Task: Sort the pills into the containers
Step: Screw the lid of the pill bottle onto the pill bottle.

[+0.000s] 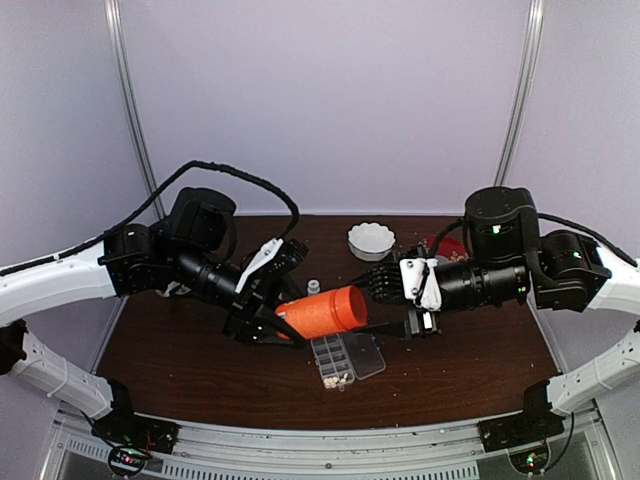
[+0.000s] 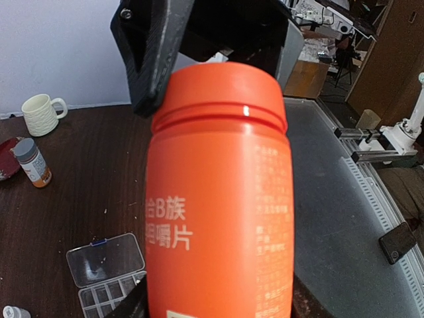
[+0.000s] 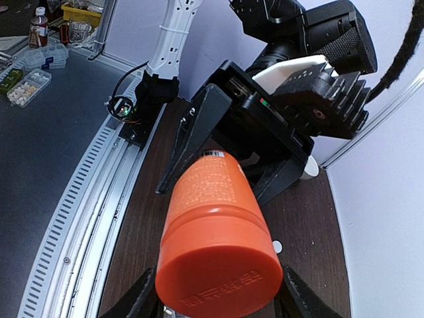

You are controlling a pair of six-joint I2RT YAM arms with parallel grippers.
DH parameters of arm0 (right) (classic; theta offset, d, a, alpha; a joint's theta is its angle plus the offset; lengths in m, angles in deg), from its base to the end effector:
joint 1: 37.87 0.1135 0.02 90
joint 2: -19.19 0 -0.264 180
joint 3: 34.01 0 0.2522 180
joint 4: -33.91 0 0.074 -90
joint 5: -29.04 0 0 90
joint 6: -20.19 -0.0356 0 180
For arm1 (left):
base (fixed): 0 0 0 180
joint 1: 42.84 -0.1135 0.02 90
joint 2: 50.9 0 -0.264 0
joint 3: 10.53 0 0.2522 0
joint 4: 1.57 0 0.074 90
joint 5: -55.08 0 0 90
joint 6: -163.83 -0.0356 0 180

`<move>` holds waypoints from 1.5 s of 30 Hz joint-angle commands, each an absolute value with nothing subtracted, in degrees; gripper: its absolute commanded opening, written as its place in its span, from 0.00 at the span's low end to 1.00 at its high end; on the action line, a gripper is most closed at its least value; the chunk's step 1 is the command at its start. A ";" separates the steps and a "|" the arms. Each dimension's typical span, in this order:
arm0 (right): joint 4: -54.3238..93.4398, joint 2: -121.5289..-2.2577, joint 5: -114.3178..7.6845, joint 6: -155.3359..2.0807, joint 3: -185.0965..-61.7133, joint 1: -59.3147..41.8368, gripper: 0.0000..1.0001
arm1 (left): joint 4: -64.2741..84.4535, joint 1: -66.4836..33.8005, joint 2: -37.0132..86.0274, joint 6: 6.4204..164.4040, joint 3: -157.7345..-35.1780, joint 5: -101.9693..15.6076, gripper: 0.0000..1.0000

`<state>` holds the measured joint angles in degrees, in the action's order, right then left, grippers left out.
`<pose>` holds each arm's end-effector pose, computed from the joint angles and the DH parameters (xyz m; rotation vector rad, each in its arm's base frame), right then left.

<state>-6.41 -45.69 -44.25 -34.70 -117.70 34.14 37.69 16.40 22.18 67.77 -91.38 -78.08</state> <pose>0.0666 0.2383 0.3942 -1.7161 1.0202 0.7047 0.1214 -0.2516 0.3480 1.5933 1.5854 -1.3264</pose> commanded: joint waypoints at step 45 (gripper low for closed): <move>0.11 -28.26 -52.34 -53.14 -109.07 33.09 0.91 | 34.84 20.25 20.04 53.36 -96.49 -53.25 0.00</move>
<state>-3.75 -30.46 -53.06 -72.14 -112.19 33.09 32.88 20.62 21.61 46.83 -94.59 -39.45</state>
